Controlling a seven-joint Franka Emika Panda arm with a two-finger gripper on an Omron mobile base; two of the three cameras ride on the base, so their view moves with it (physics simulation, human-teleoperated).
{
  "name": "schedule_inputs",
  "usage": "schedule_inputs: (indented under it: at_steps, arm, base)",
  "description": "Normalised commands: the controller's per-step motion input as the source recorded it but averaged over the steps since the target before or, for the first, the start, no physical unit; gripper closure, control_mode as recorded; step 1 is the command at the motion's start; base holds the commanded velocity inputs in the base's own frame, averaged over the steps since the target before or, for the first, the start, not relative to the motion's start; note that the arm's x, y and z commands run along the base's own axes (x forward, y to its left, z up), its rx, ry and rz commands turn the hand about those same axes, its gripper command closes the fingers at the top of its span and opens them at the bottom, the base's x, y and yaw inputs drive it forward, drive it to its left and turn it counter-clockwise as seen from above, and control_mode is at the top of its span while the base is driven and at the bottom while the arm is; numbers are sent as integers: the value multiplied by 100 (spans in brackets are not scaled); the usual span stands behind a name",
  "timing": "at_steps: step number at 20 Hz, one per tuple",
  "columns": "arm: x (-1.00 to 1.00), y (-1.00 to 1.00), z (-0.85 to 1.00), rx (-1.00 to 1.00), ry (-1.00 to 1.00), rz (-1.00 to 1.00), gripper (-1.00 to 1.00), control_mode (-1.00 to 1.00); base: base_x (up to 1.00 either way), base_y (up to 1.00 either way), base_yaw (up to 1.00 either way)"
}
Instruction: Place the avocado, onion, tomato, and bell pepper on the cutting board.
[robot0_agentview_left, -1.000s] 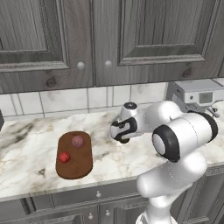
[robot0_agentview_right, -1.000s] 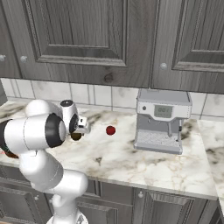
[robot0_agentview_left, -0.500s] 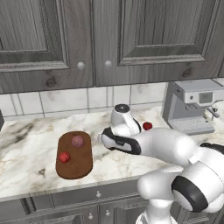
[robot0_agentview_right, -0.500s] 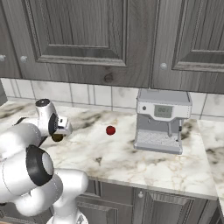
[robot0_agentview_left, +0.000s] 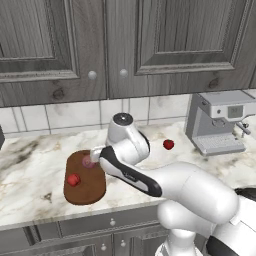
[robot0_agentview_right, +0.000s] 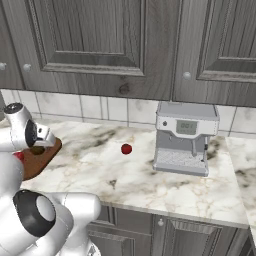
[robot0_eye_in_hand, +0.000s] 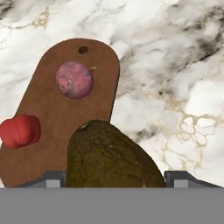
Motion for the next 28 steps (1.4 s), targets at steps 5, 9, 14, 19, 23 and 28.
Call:
schedule_inputs:
  at_steps: [5,9,14,19,23,28]
  arm:
    - [0,45,11,0,0,1,100,-100]
    - [5,29,0,0,0,0,100,-100]
    - [5,23,-9,0,0,0,100,-100]
    - [2,8,-30,1,2,0,100,-100]
    - [1,0,-32,7,2,0,100,-100]
    - [3,0,-16,14,1,0,100,-100]
  base:
    - [0,0,0]
    - [0,0,0]
    - [0,0,0]
    - [0,0,0]
    - [0,0,0]
    - [0,0,0]
